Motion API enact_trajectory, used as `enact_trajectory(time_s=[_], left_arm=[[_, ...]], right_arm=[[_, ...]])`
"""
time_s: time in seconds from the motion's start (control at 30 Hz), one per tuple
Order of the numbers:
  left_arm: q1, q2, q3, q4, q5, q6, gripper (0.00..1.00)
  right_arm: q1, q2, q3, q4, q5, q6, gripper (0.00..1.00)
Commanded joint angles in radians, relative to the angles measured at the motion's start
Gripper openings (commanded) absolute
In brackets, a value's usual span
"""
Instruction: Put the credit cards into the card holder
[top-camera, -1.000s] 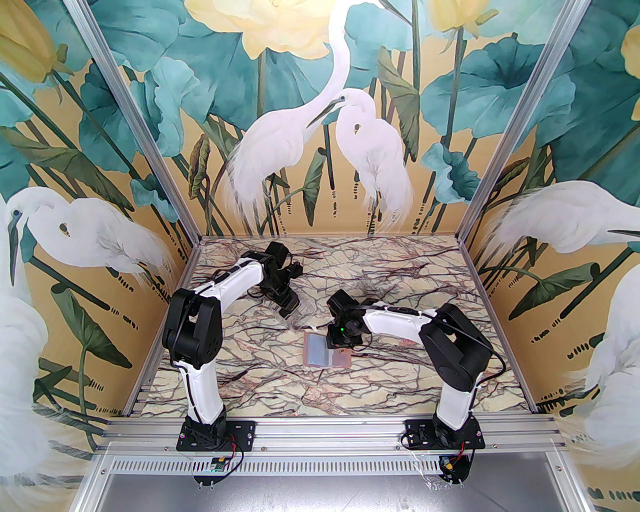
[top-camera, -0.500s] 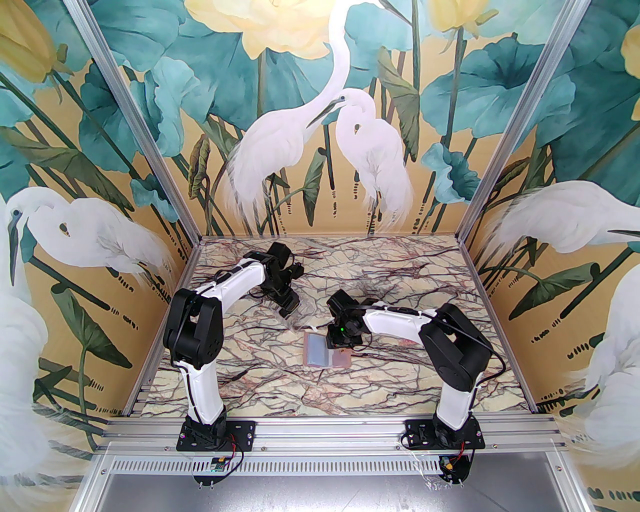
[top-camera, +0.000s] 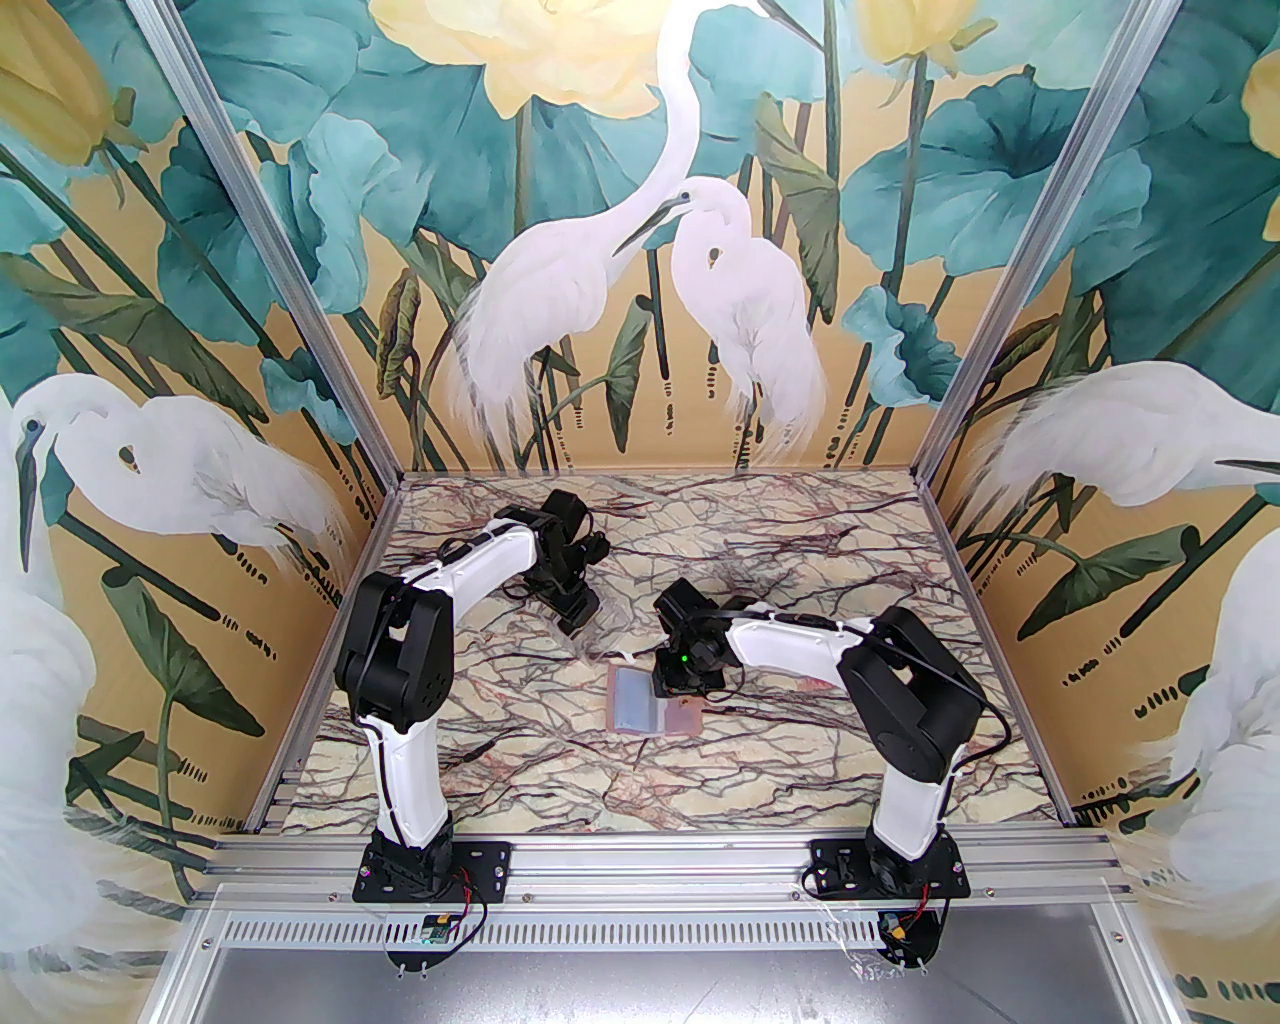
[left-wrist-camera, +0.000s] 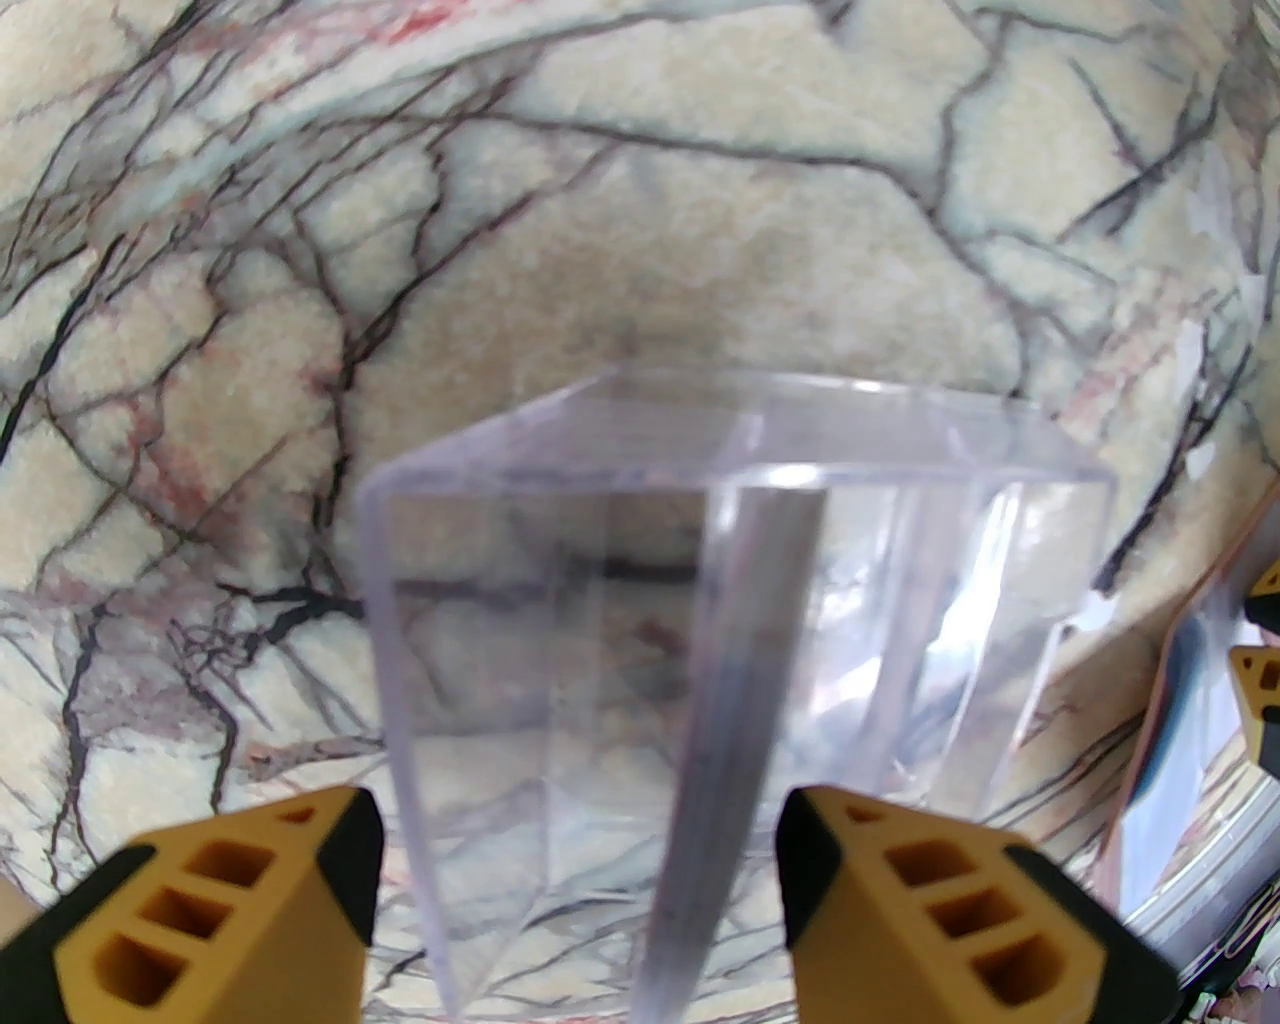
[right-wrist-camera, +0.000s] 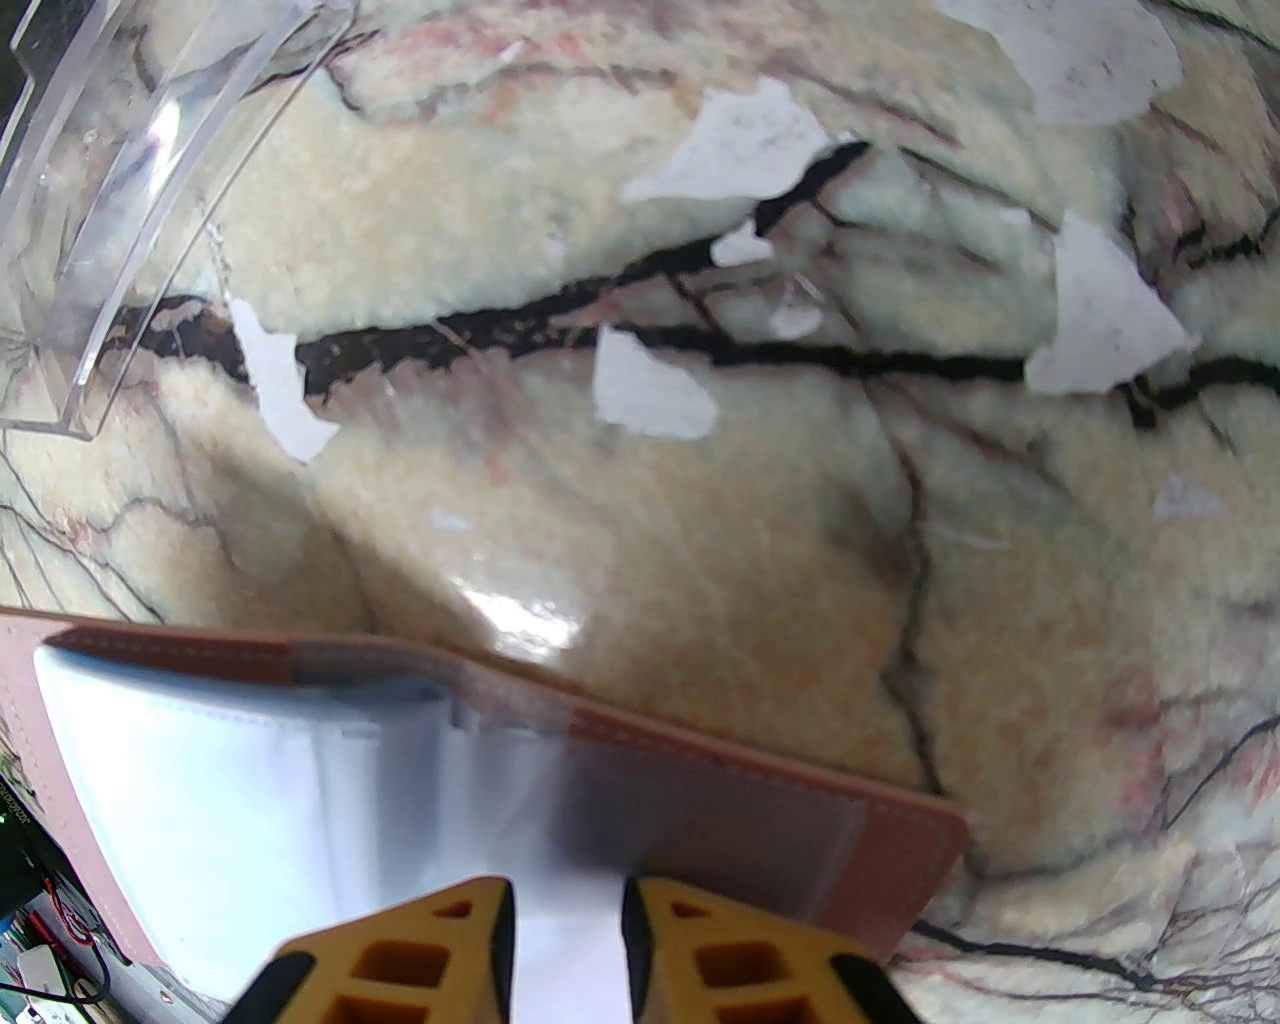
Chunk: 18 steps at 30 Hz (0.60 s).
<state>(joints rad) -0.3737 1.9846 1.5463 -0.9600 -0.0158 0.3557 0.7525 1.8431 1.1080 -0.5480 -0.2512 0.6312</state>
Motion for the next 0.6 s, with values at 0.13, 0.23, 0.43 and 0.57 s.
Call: enact_trajectory(time_s=[0.13,0.23,0.43,0.57], left_arm=[[-0.010,0.015,-0.005,0.023,-0.081,-0.008,0.70],[-0.008,0.003,-0.004,0.028,-0.087,-0.011,0.70],[-0.009,-0.016,0.000,0.032,-0.115,-0.012,0.69],[-0.010,-0.031,0.003,0.032,-0.119,-0.013,0.69]], right_arm=[[0.002,0.052,-0.009,0.011,0.012,-0.015,0.28],[0.002,0.054,-0.008,0.012,0.010,-0.016,0.28],[0.002,0.053,-0.008,0.011,0.009,-0.015,0.29],[0.002,0.055,-0.008,0.011,0.007,-0.016,0.29]])
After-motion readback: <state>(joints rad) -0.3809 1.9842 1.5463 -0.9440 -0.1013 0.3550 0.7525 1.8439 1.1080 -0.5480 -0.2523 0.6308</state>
